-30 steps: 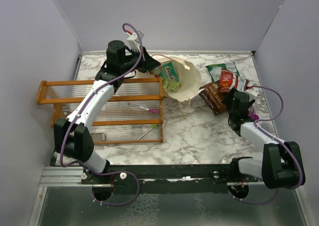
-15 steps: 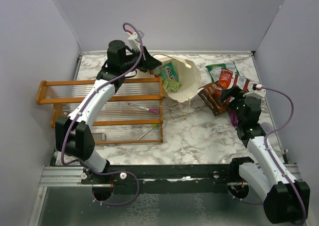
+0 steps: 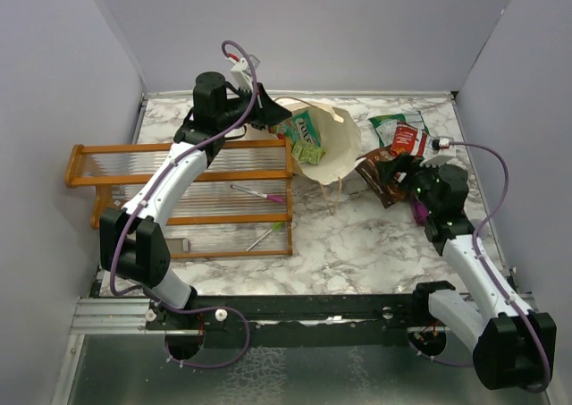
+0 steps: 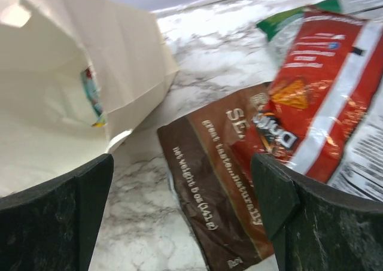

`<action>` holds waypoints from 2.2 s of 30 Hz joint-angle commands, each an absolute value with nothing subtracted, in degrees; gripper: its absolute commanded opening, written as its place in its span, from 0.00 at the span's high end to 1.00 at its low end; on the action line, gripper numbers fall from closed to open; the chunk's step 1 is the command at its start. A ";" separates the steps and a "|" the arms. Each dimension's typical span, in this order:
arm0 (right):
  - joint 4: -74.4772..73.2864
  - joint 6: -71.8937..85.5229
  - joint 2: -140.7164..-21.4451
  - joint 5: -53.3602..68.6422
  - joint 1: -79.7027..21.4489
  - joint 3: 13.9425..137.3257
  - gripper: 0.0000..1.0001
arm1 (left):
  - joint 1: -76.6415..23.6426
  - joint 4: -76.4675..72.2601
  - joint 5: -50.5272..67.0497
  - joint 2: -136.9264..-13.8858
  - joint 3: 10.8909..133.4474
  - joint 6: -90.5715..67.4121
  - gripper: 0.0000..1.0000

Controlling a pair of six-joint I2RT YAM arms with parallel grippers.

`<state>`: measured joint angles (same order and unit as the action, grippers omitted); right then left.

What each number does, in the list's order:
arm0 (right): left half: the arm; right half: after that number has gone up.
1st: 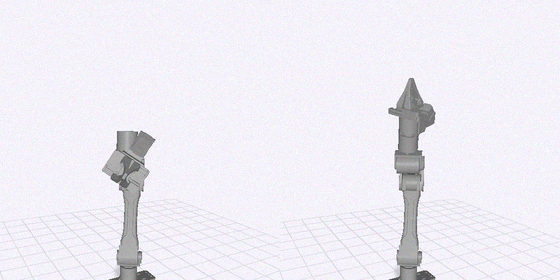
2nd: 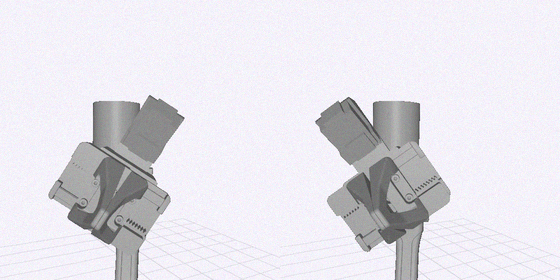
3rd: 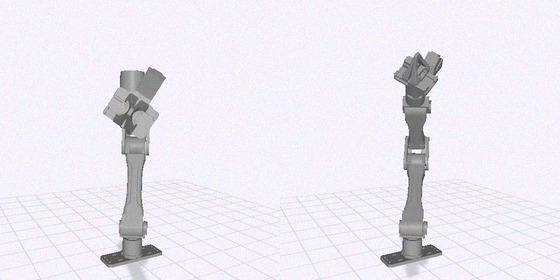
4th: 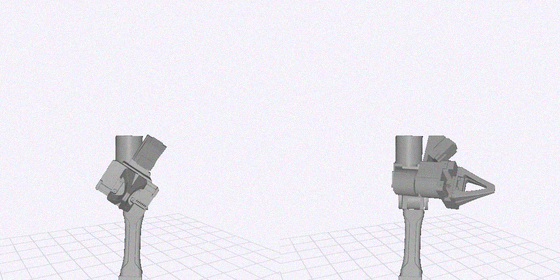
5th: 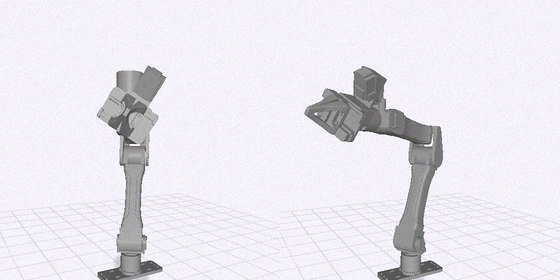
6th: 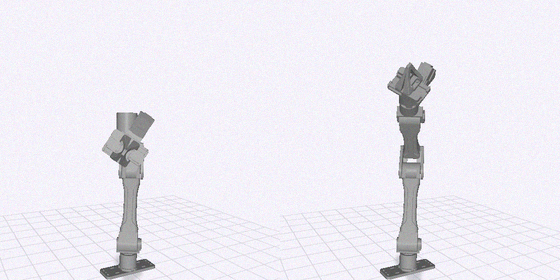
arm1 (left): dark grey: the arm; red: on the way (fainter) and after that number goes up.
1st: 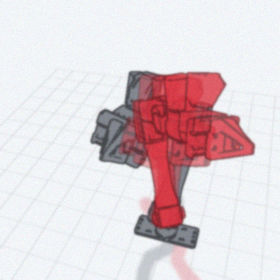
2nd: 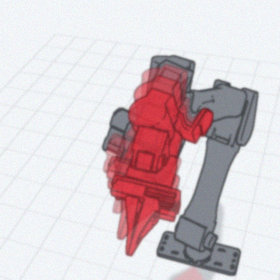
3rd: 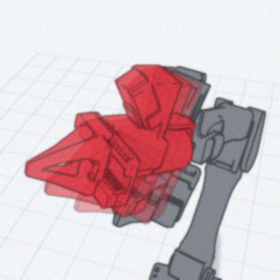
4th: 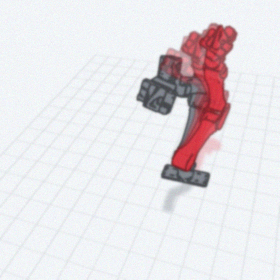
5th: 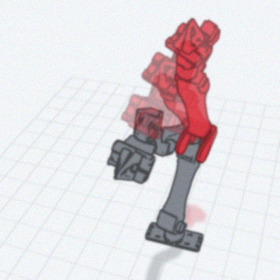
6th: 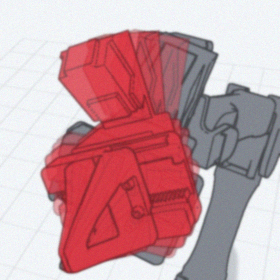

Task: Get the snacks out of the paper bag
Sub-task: Take out the snack from the paper bag.

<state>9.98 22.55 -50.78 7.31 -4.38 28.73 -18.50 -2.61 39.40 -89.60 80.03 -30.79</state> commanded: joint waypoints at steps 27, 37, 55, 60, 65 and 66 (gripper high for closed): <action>15.63 -1.58 -64.01 11.06 -29.48 39.44 0.38 | -28.03 -6.29 41.57 -90.75 78.91 -27.75 1.00; 33.28 -7.87 -81.97 -0.92 -34.47 41.88 0.48 | -28.39 -7.50 39.17 -91.14 76.42 -25.96 1.00; 49.52 1.08 -92.04 -5.28 -37.88 36.64 0.44 | -35.12 0.86 34.56 -93.99 76.38 -7.67 1.00; 39.37 2.11 -93.42 -15.12 -37.38 41.01 0.44 | -36.20 1.38 31.12 -94.31 75.86 -6.40 1.00; 41.78 -5.19 -96.88 -14.33 -37.35 42.42 0.37 | -36.29 2.44 29.46 -94.75 77.02 -6.91 1.00; 42.44 -6.76 -97.44 -14.86 -37.35 42.76 0.36 | -36.30 2.46 29.40 -94.56 77.12 -7.28 1.00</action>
<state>38.83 -0.89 -95.04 -10.90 -37.52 39.40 -35.55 -4.45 30.87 -92.82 77.56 -8.05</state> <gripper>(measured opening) 0.615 0.010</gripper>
